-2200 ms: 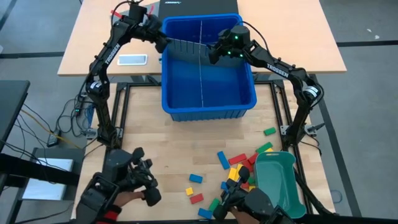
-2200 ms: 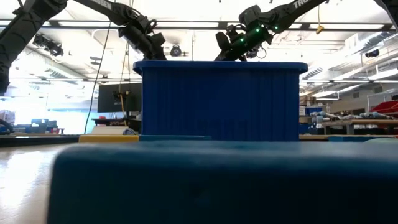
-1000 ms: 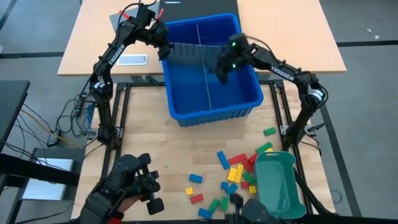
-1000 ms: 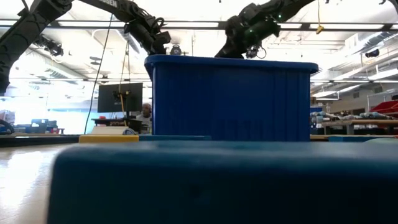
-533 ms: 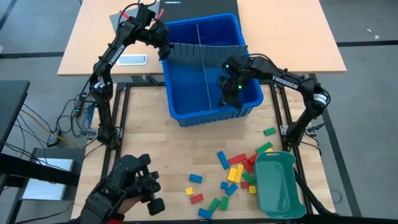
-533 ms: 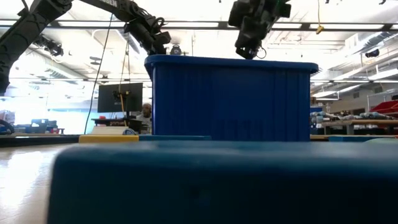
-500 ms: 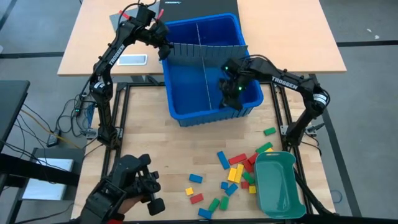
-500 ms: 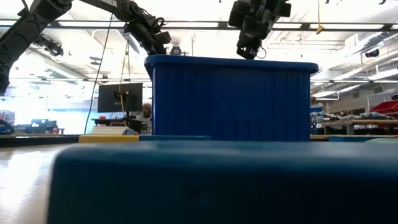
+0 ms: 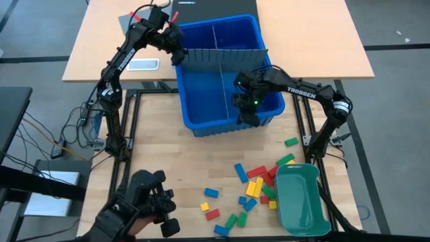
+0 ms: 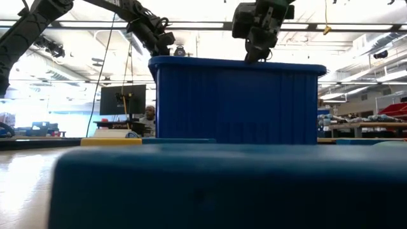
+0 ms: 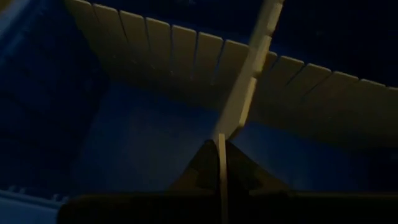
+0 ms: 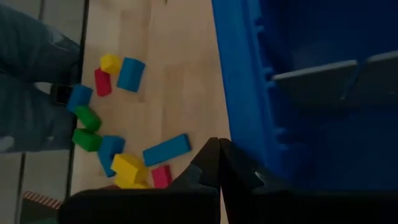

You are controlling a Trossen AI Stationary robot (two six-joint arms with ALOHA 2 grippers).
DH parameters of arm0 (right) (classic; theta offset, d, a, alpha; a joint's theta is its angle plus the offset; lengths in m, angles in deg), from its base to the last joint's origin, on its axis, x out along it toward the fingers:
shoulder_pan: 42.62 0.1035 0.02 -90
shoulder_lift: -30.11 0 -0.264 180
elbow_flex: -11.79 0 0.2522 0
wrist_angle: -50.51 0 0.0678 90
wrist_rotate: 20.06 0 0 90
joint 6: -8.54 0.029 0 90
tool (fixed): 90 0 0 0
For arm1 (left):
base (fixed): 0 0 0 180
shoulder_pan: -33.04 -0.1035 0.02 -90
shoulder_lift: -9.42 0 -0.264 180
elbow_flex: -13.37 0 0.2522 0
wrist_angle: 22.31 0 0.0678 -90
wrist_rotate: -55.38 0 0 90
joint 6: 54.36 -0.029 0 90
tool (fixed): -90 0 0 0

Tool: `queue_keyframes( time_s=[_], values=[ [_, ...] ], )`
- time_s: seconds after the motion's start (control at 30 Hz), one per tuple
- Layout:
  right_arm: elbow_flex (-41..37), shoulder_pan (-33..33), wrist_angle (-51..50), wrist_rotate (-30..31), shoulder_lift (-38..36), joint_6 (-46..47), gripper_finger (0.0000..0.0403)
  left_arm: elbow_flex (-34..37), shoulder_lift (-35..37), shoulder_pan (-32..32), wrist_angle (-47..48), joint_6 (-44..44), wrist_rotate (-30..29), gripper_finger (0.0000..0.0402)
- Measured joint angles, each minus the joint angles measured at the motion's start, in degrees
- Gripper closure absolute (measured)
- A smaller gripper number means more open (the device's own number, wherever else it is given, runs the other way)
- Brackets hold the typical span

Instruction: Sort Items/Unsort Items

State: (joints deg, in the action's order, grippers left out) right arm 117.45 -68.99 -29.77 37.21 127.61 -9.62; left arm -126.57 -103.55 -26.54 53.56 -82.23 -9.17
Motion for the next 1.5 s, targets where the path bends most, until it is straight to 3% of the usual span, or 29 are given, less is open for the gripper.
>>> queue_keyframes(
  time_s=[1.5],
  values=[
    [-1.0,-1.4,0.9,-0.1,0.0,0.2,0.0403,0.1,1.6,1.6,7.8,2.8,0.9,0.0396]
  ],
)
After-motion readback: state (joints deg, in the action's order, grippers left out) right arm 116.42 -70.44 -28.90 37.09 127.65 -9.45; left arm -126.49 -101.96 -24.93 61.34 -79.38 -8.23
